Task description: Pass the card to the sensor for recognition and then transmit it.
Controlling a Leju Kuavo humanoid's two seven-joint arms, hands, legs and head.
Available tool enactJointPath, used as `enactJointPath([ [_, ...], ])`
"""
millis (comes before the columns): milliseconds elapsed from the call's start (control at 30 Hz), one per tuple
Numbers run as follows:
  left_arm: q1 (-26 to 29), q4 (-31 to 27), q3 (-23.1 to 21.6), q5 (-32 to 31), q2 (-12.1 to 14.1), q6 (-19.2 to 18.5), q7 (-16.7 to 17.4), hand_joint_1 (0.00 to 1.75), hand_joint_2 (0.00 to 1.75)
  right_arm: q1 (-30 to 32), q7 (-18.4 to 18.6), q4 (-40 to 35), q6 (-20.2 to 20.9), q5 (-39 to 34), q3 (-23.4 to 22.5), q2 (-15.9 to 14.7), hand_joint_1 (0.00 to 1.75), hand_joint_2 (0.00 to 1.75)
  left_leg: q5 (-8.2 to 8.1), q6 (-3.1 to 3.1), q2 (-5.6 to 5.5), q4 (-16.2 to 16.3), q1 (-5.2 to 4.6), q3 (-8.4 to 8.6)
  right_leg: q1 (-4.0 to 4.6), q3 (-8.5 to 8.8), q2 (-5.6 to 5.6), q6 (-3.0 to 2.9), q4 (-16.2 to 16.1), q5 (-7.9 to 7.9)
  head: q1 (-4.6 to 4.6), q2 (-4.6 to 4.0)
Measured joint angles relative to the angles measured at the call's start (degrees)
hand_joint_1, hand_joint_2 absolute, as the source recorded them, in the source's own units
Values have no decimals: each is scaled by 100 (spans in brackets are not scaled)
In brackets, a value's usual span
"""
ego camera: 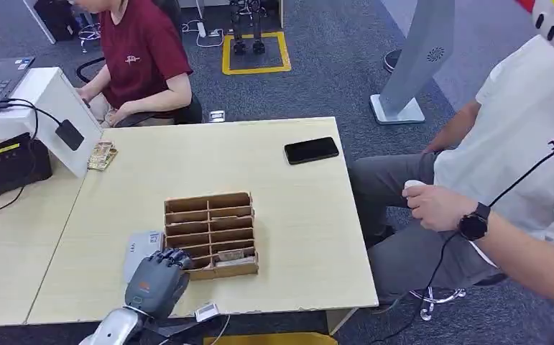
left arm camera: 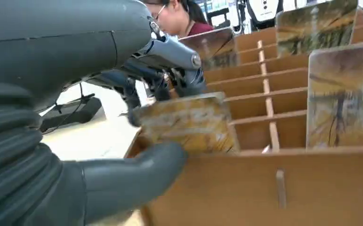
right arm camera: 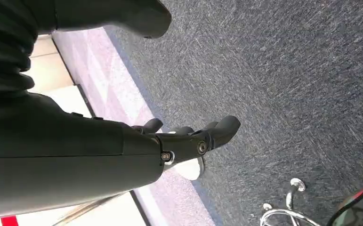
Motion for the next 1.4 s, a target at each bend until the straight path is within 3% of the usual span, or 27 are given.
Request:
enactJointPath([
  [900, -6, 0, 2, 92, 2, 9, -8, 175, 175, 0, 0, 0, -2, 0, 0, 0, 0, 175, 0, 0, -1, 0, 0, 1, 0, 2, -2, 0, 0, 0, -2, 0],
  [1000, -12, -54, 41, 396, 33, 87, -128, 175, 175, 1, -22, 0, -2, 0, 0, 0, 0, 175, 1, 0, -1, 0, 0, 2, 0, 2, -2, 0, 0, 0, 0, 0],
  [1100, -34, -664, 256, 1267, 370, 354, -337, 175, 175, 16, -63, 0, -11, -2, -4, 0, 0, 175, 8, -5, -1, 2, 11, -6, 12, -11, 0, -8, 1, 6, 0, 0],
  [1200, -348, -1696, 866, 1897, 741, 113, -426, 175, 175, 35, -87, 0, -26, -2, -22, 0, 0, 175, 16, -10, -17, 1, 16, -14, 15, -7, -21, -8, 1, 6, 0, 0],
  [1300, -541, -2361, 1472, 1925, 973, -63, -441, 175, 175, 52, -103, 0, -52, -2, -48, 0, 0, 175, 17, -11, -16, -1, 17, -11, 15, -6, -19, -9, 3, 6, -4, 0],
  [1400, -544, -2713, 1745, 1823, 1157, -24, -433, 175, 175, 53, -107, 0, -52, -2, -63, 0, 0, 175, 18, -13, -16, -1, 17, -12, 16, -7, -20, -9, 3, 6, 0, 0],
])
